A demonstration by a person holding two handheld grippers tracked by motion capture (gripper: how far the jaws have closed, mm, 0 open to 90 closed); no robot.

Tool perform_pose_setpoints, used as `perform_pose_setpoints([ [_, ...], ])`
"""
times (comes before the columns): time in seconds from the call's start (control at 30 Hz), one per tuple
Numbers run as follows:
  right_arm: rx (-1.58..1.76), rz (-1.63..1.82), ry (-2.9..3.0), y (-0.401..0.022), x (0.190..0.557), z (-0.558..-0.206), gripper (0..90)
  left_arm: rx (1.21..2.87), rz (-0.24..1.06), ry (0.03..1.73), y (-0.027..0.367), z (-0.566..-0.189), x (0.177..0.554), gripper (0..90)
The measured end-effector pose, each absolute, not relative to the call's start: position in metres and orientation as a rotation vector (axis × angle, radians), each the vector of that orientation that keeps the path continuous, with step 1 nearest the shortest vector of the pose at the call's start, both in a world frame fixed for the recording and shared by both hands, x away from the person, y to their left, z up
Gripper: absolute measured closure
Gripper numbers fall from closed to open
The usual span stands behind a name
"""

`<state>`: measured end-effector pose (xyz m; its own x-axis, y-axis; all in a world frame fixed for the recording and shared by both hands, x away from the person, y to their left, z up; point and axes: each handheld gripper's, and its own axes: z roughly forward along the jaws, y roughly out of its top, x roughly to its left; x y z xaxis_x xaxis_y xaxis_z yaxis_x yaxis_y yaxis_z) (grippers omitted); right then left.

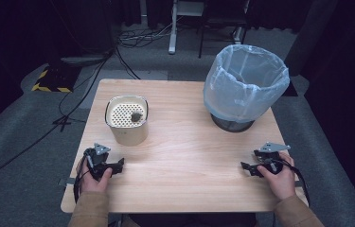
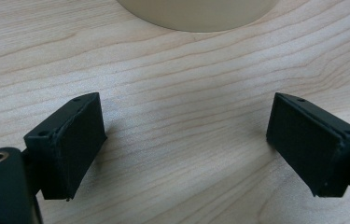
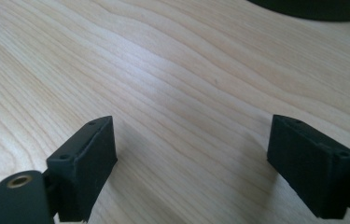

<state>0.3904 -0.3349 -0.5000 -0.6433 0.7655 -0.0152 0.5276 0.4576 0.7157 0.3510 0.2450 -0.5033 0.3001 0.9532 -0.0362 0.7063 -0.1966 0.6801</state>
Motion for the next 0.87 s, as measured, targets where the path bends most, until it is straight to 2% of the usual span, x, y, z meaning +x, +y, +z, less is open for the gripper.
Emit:
perform_pose_setpoints([
  [0.87,1.053,1.049,2.388,-0.3336,0.3942,-0.5034,14.5,1.979,0.536,1.471,0.2451,-0.5033,0.351,11.8],
])
